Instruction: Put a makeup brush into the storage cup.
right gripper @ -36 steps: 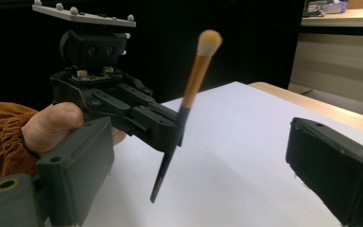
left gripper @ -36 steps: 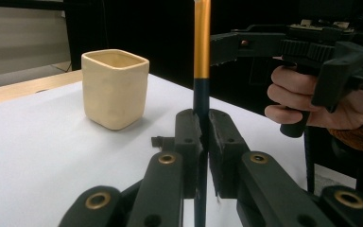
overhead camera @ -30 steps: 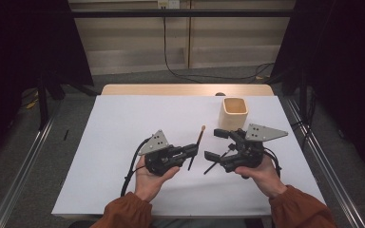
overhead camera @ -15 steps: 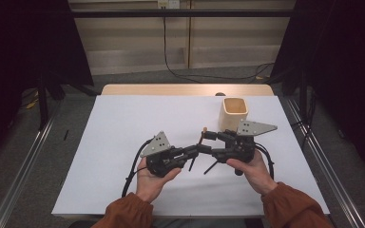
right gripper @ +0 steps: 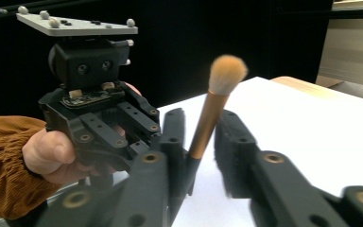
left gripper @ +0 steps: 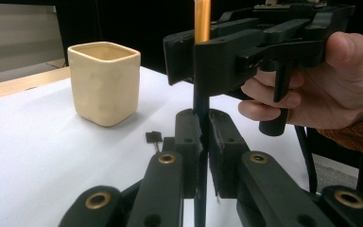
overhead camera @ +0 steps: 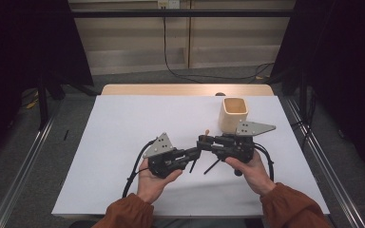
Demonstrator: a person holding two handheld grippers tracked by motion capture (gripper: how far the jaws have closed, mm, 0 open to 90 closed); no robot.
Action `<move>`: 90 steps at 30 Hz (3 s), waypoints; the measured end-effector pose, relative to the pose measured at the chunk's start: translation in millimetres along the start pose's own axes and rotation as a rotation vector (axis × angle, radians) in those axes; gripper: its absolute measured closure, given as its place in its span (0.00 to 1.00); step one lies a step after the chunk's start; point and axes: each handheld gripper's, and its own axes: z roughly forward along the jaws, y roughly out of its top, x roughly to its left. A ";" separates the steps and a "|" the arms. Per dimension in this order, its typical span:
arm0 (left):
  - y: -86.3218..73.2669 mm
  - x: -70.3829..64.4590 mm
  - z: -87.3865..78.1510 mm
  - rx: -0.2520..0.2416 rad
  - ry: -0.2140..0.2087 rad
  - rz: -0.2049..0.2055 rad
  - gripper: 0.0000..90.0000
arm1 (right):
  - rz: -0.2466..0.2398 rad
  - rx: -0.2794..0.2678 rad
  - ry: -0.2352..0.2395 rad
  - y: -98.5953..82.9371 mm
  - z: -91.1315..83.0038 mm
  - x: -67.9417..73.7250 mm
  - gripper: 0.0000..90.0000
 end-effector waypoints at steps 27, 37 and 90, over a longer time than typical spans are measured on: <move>-3.4 1.7 1.1 0.011 0.011 -0.008 0.65 | 0.014 -0.020 0.010 4.1 -5.9 0.6 0.93; -1.6 0.7 -1.1 0.009 0.078 -0.027 0.19 | 0.005 -0.014 0.010 3.9 -7.5 1.1 0.93; -31.4 15.1 -91.1 0.031 0.295 -0.006 0.02 | 0.000 -0.010 -0.100 6.7 -42.7 -15.1 0.93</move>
